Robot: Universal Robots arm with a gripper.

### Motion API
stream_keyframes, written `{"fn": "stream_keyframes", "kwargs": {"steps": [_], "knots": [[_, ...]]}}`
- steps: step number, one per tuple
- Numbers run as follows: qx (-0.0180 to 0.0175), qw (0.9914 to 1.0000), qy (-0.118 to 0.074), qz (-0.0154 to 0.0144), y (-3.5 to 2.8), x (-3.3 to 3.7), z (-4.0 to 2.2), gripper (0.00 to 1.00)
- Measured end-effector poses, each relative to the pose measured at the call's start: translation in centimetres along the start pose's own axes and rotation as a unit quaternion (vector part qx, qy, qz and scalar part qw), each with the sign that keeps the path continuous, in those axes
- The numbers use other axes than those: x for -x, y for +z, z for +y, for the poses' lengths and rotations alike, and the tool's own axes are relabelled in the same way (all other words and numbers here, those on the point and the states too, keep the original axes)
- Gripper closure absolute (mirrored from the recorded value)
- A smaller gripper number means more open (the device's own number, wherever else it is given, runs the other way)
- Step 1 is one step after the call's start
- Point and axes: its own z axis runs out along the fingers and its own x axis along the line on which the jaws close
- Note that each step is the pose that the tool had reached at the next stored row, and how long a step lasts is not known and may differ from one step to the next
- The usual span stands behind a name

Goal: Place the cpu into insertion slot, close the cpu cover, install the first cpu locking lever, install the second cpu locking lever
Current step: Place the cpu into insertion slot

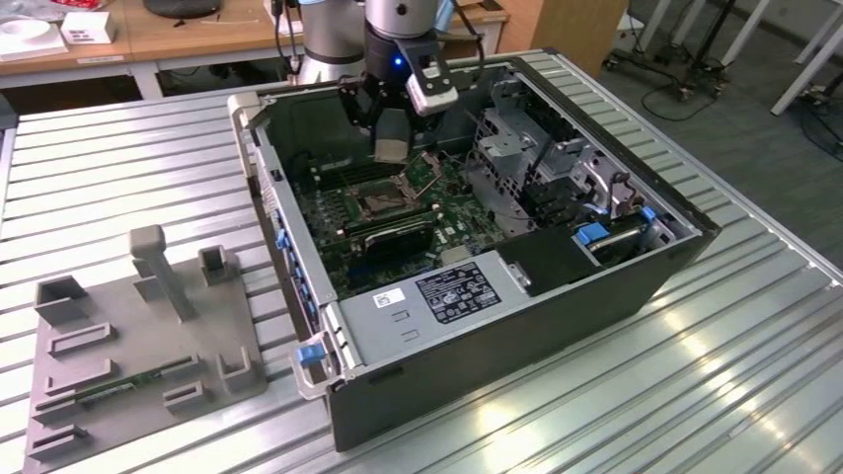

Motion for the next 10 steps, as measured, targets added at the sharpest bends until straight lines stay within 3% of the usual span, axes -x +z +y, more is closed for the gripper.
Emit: {"fn": "stream_keyframes", "kwargs": {"steps": [5, 10], "knots": [[-0.0006, 0.99899, 0.045, -0.0039, 0.09, 0.00, -0.01, 0.46], [-0.0011, 0.99590, 0.090, -0.0080, 0.17, 0.00, -0.02, 0.46]]}}
